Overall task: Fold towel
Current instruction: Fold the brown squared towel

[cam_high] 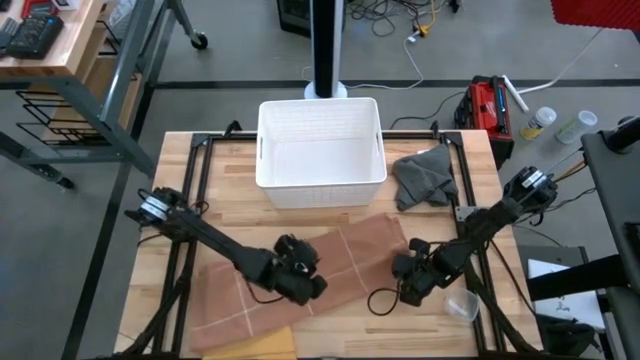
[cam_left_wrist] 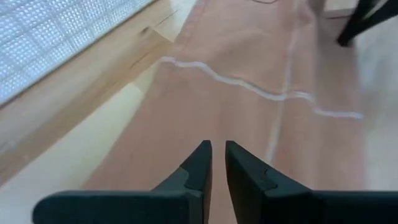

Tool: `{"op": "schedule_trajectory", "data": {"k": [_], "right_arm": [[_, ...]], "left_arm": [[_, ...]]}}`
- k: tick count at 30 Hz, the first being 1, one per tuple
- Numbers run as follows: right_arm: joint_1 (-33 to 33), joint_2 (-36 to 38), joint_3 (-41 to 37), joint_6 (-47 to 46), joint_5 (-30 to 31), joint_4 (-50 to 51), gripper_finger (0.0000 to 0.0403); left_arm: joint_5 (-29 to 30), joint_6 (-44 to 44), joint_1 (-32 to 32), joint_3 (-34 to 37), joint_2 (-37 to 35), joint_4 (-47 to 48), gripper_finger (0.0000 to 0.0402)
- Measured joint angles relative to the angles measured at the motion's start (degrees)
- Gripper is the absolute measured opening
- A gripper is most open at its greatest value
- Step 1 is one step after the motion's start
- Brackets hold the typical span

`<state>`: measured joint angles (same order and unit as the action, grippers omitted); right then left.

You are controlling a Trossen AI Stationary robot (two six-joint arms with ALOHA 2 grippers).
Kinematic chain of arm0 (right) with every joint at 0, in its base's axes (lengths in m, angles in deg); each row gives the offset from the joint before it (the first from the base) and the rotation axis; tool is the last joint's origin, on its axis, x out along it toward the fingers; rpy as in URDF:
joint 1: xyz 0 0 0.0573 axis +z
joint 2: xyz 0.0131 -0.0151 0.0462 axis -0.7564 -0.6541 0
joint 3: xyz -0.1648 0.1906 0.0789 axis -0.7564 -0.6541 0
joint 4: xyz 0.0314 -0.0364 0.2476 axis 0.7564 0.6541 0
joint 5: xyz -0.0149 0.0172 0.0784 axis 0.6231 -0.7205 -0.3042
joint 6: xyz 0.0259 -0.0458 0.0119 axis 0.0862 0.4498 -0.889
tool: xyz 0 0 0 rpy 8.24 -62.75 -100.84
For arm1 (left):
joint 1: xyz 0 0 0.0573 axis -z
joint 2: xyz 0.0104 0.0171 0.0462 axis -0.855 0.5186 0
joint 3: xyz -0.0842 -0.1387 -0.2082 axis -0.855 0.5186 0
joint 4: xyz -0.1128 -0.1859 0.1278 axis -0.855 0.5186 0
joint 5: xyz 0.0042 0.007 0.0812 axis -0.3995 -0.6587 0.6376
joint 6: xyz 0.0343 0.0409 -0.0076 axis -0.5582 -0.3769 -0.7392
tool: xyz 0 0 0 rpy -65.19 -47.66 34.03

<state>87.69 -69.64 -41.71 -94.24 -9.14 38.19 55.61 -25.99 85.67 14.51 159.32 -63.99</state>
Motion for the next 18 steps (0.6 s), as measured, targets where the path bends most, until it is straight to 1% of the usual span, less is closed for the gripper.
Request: {"op": "schedule_trajectory", "data": {"k": [2,4,7,10,14,16,18], "right_arm": [[0.4,0.0,0.3,0.1,-1.2,0.1,0.0000],[0.6,0.0,0.5,0.1,-3.9,-0.2,0.0000],[0.6,0.1,0.5,0.1,-8.9,-0.2,0.0000],[0.7,0.1,0.7,1.3,-14.4,-0.4,0.0000],[2.1,0.3,1.3,3.4,-18.4,0.2,0.0000],[3.2,0.3,1.8,4.4,-21.0,0.2,0.0000],[4.3,0.8,2.2,4.6,-21.8,0.4,0.0000]], "left_arm": [[-0.1,-1.5,-1.0,1.5,1.6,-3.8,0.0036],[-1.5,-1.4,-2.2,2.8,3.3,-5.0,0.0036],[-4.3,0.9,-3.7,4.0,5.8,-4.9,0.0036],[-5.6,5.4,-4.9,4.2,7.5,-3.2,0.0036],[-6.2,11.0,-5.3,4.1,7.7,3.0,0.0036],[-6.1,12.0,-5.3,4.3,6.7,5.8,0.0036],[-6.4,12.0,-5.2,4.5,5.2,5.9,0.0036]]}}
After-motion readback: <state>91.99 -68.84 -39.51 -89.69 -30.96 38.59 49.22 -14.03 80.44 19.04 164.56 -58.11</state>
